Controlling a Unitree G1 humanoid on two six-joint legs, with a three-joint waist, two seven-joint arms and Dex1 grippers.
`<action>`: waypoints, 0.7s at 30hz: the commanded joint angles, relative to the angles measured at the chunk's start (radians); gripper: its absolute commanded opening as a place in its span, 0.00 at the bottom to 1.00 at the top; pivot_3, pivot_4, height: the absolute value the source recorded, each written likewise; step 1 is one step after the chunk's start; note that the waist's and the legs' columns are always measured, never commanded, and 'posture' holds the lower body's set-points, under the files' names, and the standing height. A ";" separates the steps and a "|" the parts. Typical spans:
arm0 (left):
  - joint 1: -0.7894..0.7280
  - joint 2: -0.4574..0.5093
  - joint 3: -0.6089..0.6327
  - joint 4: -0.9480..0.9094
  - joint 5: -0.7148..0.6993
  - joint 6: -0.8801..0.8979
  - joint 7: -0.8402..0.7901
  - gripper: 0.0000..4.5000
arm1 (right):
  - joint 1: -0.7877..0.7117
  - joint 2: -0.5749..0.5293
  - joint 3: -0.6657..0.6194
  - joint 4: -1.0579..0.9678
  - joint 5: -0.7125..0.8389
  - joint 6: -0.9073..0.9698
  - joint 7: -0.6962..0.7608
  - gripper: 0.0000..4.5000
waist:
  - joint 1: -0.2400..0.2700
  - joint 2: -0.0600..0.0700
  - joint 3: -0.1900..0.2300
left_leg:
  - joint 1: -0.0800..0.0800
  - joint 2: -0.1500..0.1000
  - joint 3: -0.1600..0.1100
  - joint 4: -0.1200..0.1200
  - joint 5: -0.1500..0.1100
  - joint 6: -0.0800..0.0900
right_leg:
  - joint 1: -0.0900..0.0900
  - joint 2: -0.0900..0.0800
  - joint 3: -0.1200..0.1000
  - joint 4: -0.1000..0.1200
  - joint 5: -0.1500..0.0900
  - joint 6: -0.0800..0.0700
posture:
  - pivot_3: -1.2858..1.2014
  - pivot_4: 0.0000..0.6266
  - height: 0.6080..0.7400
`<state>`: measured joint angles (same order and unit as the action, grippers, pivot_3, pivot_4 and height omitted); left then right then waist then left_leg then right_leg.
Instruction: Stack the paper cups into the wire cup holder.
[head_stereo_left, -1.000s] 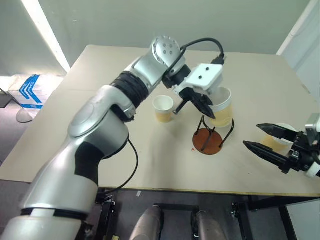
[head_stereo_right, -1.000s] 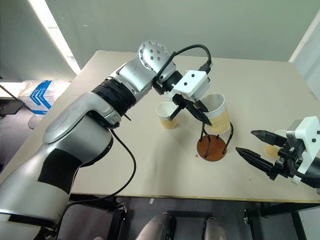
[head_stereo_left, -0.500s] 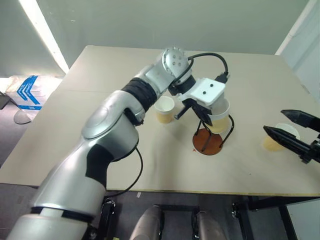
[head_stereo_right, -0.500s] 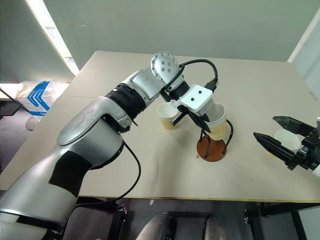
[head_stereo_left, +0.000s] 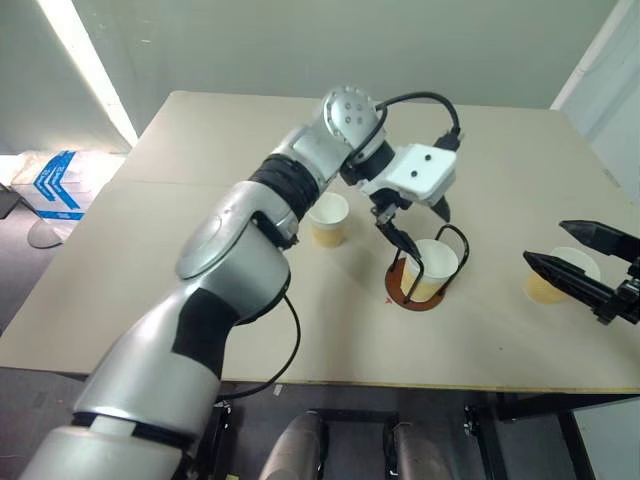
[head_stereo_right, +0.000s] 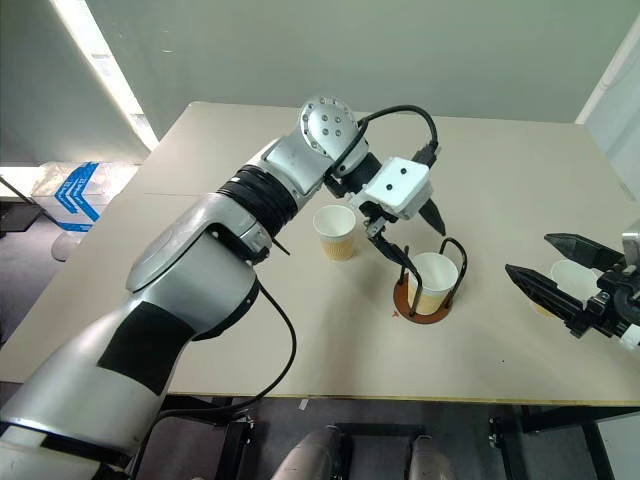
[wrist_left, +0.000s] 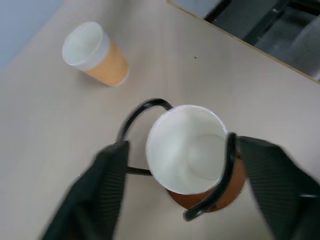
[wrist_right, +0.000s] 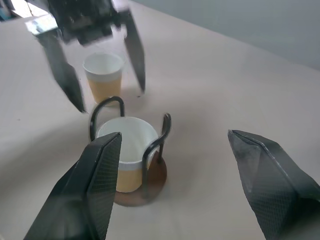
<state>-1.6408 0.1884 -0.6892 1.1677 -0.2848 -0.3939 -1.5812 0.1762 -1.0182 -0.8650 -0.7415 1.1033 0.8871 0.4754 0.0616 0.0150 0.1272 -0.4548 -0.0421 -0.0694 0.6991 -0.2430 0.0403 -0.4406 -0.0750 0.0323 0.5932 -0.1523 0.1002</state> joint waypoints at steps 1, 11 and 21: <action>-0.045 0.025 0.130 0.003 0.002 0.018 -0.033 0.91 | -0.021 -0.060 0.035 0.028 -0.094 0.032 -0.066 0.80 | 0.000 0.000 0.000 | 0.000 0.000 0.000 0.000 0.000 0.000 | 0.000 0.000 0.000 0.000 0.000 0.000 | 0.52 0.24 1.00; 0.170 0.166 0.429 -0.226 -0.022 0.269 0.013 0.91 | -0.039 -0.271 0.247 0.127 -0.315 0.047 0.081 0.80 | -0.003 0.007 -0.003 | 0.000 0.001 0.002 0.000 -0.001 0.000 | -0.001 0.001 0.001 0.000 -0.001 0.002 | 0.52 0.24 1.00; 0.535 0.283 0.536 -0.811 -0.045 0.671 0.258 0.91 | -0.207 -0.358 0.583 0.397 -0.581 -0.145 0.262 0.80 | -0.004 0.007 -0.003 | 0.001 0.001 0.003 0.002 0.004 0.001 | -0.001 0.001 0.001 0.002 0.000 -0.001 | 0.52 0.24 1.00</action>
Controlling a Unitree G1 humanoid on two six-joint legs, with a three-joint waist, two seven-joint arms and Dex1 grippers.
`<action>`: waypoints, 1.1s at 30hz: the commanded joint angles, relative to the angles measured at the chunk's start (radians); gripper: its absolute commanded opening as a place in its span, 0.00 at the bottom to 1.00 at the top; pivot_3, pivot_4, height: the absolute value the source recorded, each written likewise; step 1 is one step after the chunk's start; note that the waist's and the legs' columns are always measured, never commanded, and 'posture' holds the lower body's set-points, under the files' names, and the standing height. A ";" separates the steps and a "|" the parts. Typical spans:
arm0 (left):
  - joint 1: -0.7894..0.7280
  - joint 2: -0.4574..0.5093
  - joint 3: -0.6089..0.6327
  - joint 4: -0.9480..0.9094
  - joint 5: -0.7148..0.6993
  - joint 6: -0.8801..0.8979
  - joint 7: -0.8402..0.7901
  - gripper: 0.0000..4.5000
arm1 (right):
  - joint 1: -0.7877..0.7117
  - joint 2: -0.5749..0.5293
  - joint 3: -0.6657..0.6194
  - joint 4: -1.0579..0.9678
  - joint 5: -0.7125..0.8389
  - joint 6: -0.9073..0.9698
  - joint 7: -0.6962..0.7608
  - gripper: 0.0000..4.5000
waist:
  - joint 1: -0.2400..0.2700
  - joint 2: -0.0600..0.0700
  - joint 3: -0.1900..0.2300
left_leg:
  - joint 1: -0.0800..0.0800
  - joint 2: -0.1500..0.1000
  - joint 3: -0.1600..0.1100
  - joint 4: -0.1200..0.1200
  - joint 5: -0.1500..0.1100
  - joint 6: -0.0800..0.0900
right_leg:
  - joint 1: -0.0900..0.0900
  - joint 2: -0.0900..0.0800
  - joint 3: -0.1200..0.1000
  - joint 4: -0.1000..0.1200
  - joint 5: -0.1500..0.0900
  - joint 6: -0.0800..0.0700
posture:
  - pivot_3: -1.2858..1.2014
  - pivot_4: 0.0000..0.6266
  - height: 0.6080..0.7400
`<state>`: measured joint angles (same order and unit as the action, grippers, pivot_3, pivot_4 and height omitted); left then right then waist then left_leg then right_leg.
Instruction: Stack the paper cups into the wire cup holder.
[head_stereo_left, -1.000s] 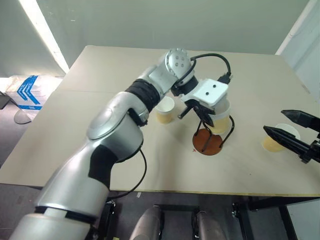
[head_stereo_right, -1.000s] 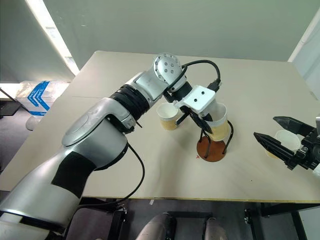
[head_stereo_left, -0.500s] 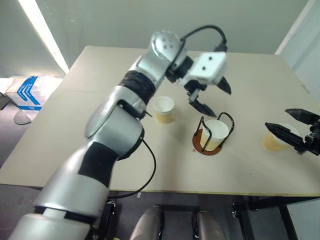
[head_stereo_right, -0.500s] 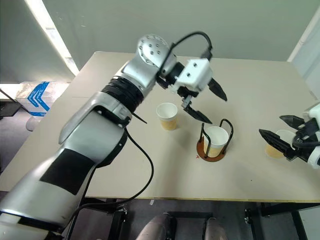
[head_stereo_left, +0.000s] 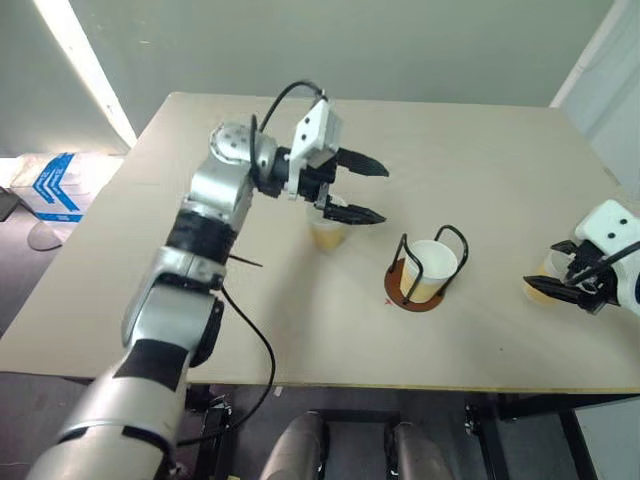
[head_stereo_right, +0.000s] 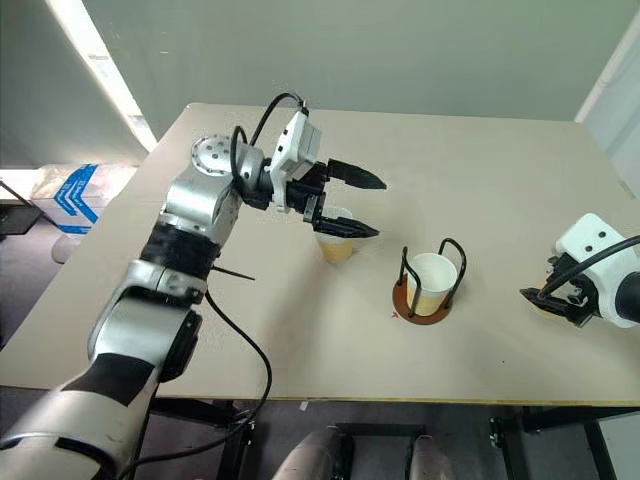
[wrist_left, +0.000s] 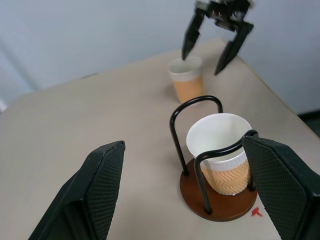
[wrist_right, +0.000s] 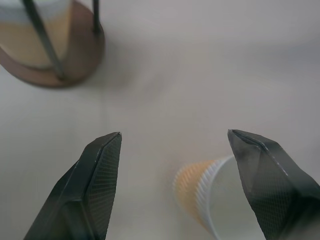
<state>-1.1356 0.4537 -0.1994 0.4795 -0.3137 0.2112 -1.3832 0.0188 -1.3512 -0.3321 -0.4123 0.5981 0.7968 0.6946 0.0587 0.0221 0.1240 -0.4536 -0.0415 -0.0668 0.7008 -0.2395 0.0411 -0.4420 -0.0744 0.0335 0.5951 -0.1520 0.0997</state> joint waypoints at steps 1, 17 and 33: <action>0.047 0.021 0.052 -0.150 -0.018 0.089 0.078 0.91 | -0.066 -0.029 0.074 0.104 -0.102 -0.073 0.061 0.80 | -0.002 0.000 0.000 | 0.001 0.000 0.000 0.000 0.000 0.000 | 0.000 0.000 0.000 0.000 0.000 -0.001 | 0.52 0.24 1.00; 0.107 0.052 0.082 -0.220 -0.015 0.146 0.131 0.91 | -0.239 0.034 0.243 0.314 -0.293 -0.171 0.229 0.80 | -0.014 0.000 0.000 | 0.010 0.001 -0.001 -0.001 0.003 0.000 | 0.008 0.000 0.001 0.004 0.005 -0.008 | 0.52 0.24 1.00; 0.112 0.073 0.087 -0.220 -0.016 0.151 0.106 0.91 | -0.403 0.108 0.380 0.419 -0.430 -0.215 0.336 0.00 | -0.020 0.000 0.001 | 0.009 0.001 -0.003 -0.003 0.002 -0.001 | 0.008 0.000 0.000 0.000 0.006 -0.010 | 0.52 0.24 1.00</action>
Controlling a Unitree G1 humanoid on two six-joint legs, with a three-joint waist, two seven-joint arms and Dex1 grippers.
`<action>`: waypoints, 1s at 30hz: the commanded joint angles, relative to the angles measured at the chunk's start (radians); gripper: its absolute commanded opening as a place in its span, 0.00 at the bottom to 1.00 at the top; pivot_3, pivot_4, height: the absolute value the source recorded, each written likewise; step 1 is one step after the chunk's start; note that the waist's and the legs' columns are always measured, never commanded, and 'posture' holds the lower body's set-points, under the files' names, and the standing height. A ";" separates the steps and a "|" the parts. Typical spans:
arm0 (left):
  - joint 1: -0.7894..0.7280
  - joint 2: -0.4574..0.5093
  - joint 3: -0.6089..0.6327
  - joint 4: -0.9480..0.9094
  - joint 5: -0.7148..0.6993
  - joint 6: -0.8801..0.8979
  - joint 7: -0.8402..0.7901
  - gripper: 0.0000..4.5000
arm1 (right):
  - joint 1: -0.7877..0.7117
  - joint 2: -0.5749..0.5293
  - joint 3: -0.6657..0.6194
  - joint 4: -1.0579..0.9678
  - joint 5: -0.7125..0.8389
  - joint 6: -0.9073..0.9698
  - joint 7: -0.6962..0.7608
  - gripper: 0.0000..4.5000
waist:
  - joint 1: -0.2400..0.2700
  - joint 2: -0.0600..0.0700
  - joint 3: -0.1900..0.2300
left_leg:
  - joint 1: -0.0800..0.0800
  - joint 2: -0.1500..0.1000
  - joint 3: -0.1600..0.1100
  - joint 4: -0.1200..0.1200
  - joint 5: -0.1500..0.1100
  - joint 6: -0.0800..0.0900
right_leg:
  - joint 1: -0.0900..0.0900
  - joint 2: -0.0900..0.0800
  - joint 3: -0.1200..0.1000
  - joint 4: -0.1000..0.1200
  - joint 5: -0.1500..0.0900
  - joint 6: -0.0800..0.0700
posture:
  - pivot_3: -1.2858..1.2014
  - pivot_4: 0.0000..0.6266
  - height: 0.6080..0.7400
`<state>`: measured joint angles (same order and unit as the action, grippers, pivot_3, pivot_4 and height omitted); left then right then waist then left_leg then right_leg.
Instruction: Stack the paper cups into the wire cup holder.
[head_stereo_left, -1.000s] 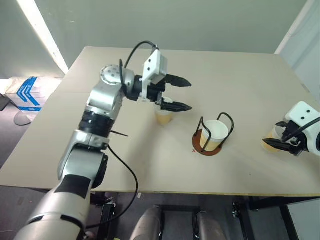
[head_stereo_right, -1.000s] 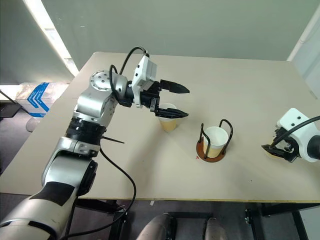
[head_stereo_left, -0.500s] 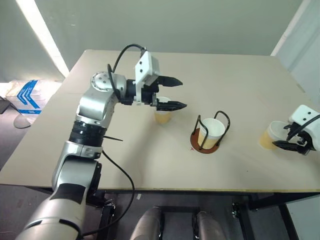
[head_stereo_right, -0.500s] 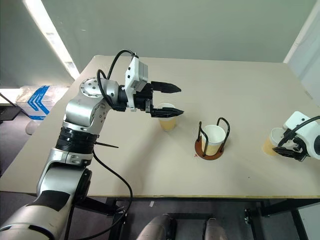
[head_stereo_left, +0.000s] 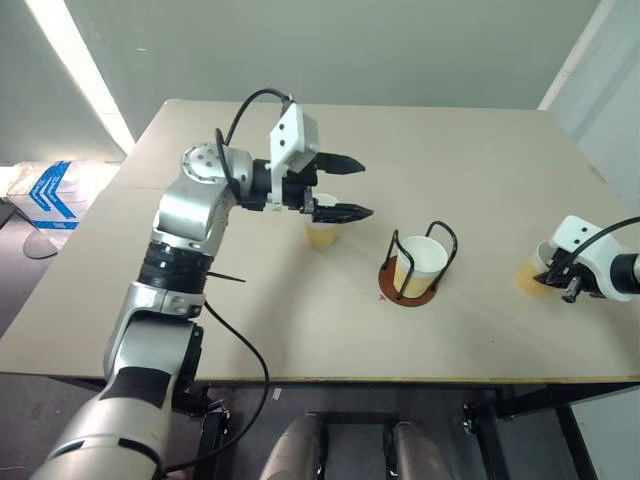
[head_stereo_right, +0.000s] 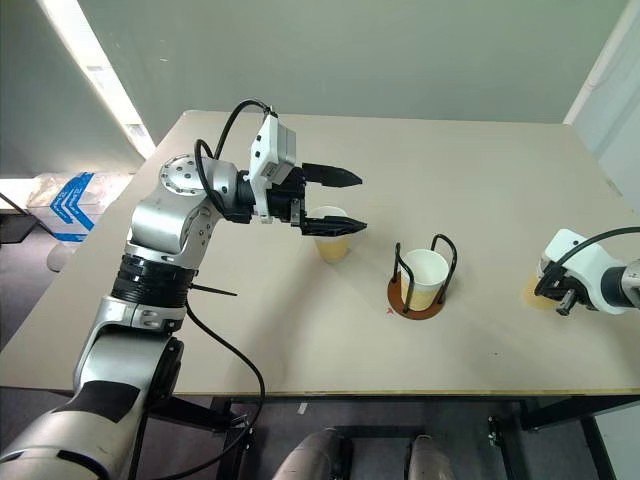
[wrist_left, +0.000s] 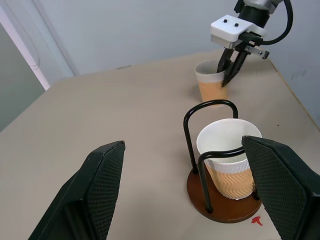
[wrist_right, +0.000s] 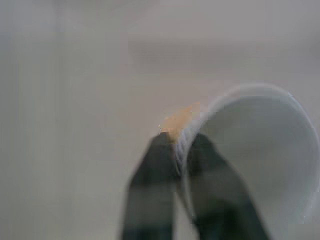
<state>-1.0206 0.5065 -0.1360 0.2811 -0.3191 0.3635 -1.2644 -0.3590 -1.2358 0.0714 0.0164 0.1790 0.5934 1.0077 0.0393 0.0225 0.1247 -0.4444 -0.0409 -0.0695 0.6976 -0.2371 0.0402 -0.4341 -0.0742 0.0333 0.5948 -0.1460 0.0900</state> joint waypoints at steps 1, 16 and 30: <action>-0.001 0.029 0.029 -0.025 -0.026 0.019 -0.028 0.91 | -0.031 -0.013 -0.036 -0.020 -0.003 -0.008 0.034 0.00 | 0.000 0.000 0.000 | 0.000 0.000 0.000 0.000 0.000 0.000 | 0.000 0.000 0.000 0.000 0.000 0.000 | 0.52 0.24 1.00; 0.092 0.160 0.013 -0.111 -0.110 0.135 -0.216 0.91 | -0.456 -0.090 -0.049 -0.406 0.251 0.183 0.284 0.00 | -0.009 0.002 0.001 | -0.002 0.000 -0.003 -0.006 -0.002 -0.004 | -0.004 0.001 -0.002 -0.001 -0.010 -0.014 | 0.52 0.24 1.00; 0.089 0.145 0.014 -0.103 -0.086 0.109 -0.202 0.91 | -0.599 0.063 0.157 -0.494 0.222 0.233 0.329 0.00 | -0.010 0.002 0.001 | -0.004 0.000 -0.006 -0.006 0.000 -0.005 | -0.006 0.001 -0.004 0.000 -0.011 -0.017 | 0.52 0.24 1.00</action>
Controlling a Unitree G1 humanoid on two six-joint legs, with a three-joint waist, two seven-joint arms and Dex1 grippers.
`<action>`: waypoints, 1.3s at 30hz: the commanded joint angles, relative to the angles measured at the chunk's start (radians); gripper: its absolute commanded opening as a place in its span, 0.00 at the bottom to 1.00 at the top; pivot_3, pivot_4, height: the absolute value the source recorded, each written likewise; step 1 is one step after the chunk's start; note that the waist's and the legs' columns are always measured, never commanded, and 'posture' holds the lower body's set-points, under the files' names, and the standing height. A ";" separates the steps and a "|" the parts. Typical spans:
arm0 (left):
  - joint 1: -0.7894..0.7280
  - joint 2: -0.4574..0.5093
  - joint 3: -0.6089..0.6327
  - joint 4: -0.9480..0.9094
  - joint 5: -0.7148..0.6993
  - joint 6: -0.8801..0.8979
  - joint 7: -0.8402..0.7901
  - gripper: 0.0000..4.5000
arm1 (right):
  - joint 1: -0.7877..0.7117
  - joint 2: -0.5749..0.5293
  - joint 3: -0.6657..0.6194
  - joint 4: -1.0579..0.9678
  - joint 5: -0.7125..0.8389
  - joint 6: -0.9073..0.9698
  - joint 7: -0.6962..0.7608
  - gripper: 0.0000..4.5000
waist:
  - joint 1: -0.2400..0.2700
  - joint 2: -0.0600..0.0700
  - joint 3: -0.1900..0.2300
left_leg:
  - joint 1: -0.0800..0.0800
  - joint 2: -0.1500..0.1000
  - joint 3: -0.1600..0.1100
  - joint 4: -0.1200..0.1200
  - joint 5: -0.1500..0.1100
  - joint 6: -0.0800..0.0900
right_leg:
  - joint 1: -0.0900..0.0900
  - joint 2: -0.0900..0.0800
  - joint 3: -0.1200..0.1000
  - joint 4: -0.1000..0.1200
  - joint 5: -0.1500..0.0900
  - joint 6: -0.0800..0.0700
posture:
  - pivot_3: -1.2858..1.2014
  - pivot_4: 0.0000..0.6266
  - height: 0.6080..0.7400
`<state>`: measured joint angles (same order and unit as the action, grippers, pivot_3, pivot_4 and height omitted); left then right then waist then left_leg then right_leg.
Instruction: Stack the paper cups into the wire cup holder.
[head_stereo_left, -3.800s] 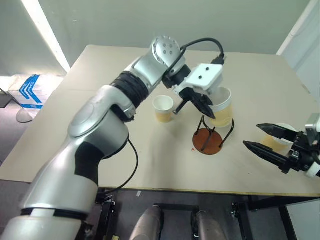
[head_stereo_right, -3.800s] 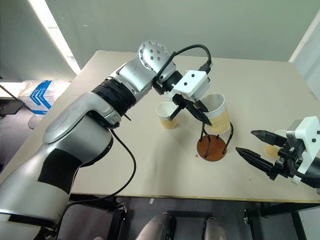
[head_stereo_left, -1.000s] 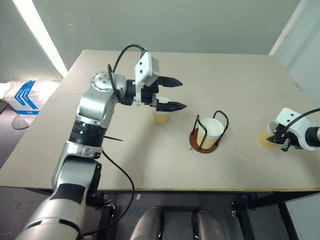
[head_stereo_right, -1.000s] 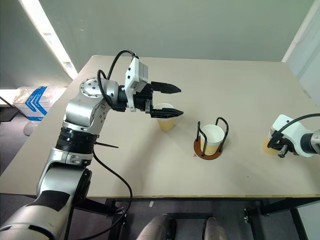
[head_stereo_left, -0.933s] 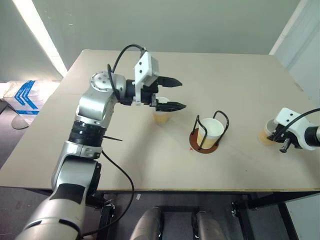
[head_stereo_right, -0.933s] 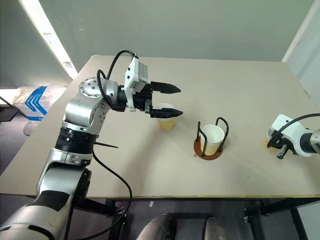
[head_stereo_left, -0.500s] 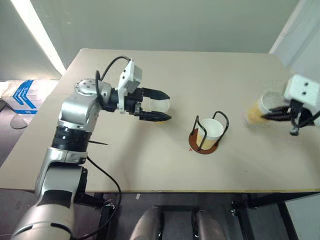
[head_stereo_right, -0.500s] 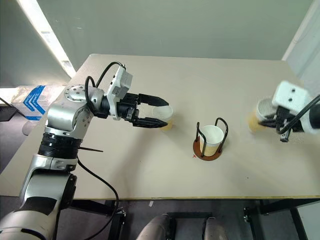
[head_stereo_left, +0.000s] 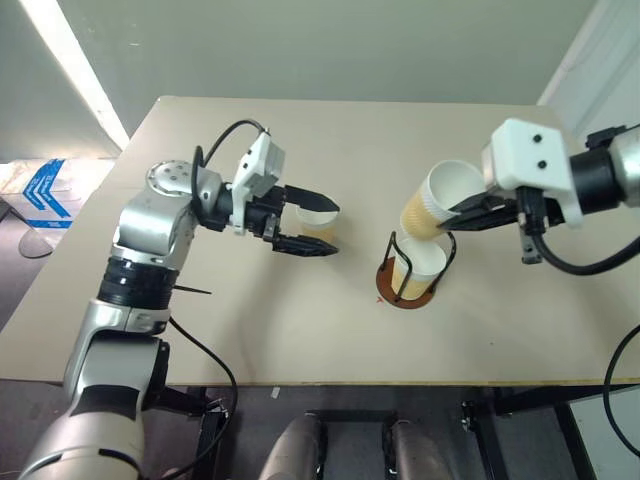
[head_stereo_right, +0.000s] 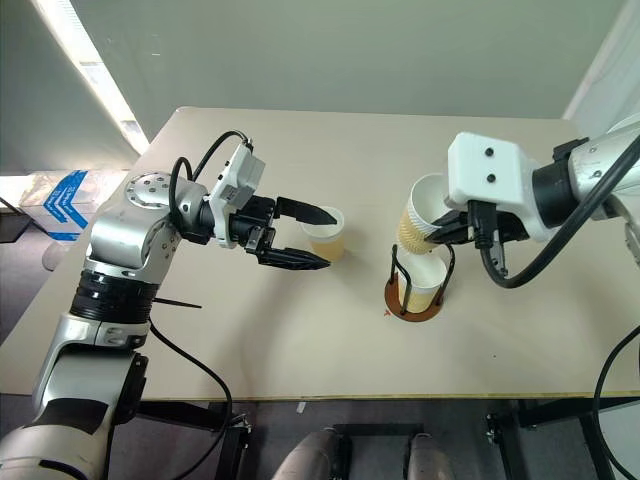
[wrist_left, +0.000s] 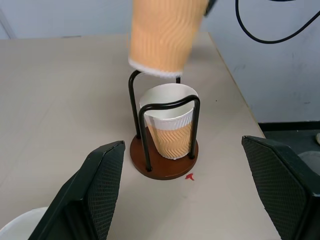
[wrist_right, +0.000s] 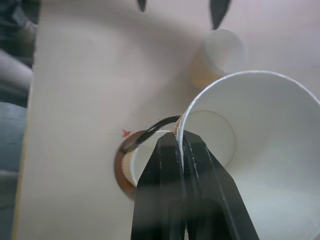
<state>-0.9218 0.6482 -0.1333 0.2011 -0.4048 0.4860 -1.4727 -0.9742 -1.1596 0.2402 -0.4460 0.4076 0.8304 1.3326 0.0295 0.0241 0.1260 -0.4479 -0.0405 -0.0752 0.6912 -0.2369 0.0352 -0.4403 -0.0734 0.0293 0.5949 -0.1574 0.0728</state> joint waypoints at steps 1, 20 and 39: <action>-0.009 0.003 0.011 -0.022 0.000 -0.016 0.007 0.91 | 0.026 -0.013 -0.009 -0.034 -0.012 -0.008 0.003 0.00 | -0.001 0.000 0.000 | 0.000 0.000 0.000 0.000 0.000 0.000 | 0.000 0.000 0.000 0.000 0.000 0.000 | 0.52 0.24 1.00; 0.000 0.001 0.002 -0.014 0.024 -0.055 0.015 0.91 | 0.085 0.034 0.012 -0.018 -0.076 -0.005 -0.031 0.28 | -0.002 0.000 0.000 | 0.000 0.000 0.000 0.000 0.002 -0.001 | -0.002 0.000 0.000 0.003 0.000 0.000 | 0.52 0.24 1.00; -0.081 0.061 -0.130 -0.034 0.409 -0.318 0.215 0.91 | 0.079 0.204 -0.407 0.004 0.215 0.317 -0.270 0.82 | -0.002 0.000 0.000 | 0.000 0.000 0.000 -0.002 0.003 -0.002 | -0.004 0.000 0.000 0.004 0.000 -0.001 | 0.52 0.24 1.00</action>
<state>-0.9743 0.6956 -0.2422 0.1910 -0.0728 0.2187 -1.3014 -0.9007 -0.9550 -0.0854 -0.4105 0.5724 1.1309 1.0742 0.0272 0.0240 0.1261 -0.4484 -0.0407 -0.0752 0.6893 -0.2343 0.0330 -0.4438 -0.0734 0.0294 0.5993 -0.1580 0.0712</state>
